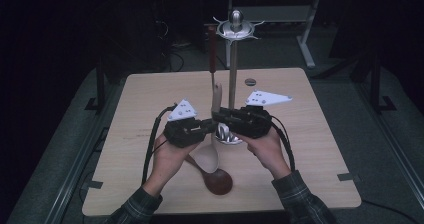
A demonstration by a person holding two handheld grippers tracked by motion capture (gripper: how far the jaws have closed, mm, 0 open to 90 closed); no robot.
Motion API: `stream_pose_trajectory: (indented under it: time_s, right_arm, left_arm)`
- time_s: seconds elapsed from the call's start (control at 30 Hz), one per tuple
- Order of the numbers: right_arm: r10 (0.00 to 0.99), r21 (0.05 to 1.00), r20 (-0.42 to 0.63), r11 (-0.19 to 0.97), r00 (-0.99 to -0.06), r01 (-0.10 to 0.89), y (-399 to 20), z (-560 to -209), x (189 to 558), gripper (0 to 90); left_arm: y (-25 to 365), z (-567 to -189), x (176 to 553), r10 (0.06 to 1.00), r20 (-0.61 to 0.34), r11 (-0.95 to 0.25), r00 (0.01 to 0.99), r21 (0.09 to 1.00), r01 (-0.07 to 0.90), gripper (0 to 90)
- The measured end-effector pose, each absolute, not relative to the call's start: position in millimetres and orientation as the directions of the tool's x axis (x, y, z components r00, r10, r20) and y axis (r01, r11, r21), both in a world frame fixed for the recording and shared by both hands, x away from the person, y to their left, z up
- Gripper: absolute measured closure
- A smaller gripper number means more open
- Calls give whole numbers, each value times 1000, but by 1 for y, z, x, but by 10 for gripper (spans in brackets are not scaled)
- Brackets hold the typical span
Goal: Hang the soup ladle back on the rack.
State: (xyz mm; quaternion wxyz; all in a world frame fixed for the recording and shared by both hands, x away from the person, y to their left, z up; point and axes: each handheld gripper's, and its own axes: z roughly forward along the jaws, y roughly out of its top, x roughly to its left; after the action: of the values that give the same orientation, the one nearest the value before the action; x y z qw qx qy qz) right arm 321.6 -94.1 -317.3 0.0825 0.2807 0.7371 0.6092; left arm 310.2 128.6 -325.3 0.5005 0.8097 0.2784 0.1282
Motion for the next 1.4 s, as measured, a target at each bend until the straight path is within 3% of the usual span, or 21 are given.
stream_pose_trajectory:
  time_s: [0.27, 0.53, 0.73, 1.07, 1.4]
  right_arm:
    - [515, 942, 229, 96, -826, 321, -95, -319, 321, 760]
    - [525, 949, 200, 106, -828, 297, -102, -316, 322, 762]
    - [502, 959, 171, 113, -848, 260, -110, -310, 329, 762]
    - [438, 967, 126, 145, -890, 209, -117, -288, 341, 761]
    - [394, 976, 108, 134, -913, 173, -123, -261, 353, 761]
  left_arm:
    - [130, -326, 310, 563, -84, -341, 822, 883, 323, 750]
    - [146, -321, 308, 535, -89, -388, 840, 858, 338, 501]
    - [168, -328, 306, 538, -84, -430, 839, 829, 359, 381]
    - [215, -374, 300, 590, -76, -499, 804, 748, 437, 255]
    - [253, -416, 284, 654, -60, -496, 754, 718, 487, 128]
